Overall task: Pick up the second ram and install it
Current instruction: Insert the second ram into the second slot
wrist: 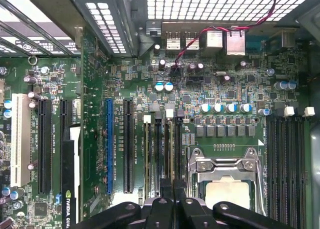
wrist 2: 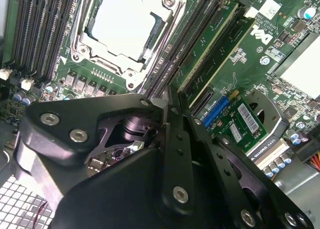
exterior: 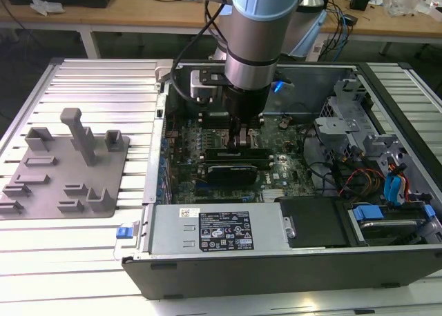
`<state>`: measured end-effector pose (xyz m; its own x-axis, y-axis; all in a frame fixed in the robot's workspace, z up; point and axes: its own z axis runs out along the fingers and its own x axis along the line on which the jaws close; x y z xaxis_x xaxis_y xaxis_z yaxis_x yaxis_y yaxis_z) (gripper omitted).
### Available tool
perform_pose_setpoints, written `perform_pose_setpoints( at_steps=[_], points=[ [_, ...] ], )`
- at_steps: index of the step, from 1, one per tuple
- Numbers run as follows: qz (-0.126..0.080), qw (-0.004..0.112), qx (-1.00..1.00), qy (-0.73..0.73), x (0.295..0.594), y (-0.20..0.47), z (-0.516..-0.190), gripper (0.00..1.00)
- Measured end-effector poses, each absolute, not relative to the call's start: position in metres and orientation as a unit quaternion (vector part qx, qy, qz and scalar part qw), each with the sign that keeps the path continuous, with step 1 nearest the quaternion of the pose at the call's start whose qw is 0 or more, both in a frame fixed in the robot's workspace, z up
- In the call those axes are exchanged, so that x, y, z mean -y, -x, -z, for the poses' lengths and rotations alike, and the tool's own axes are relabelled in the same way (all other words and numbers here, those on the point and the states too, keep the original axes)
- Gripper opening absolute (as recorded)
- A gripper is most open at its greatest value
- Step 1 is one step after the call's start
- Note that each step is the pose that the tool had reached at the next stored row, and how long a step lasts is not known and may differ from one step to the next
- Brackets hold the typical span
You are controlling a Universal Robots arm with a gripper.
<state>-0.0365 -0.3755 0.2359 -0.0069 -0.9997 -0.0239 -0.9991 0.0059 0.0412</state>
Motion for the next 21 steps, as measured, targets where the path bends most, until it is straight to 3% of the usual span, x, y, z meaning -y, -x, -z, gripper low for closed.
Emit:
perform_pose_setpoints(
  at_steps=[21],
  points=[
    [0.023,0.006,0.709,-0.705,0.376,0.037,-0.225,0.09]
  ],
)
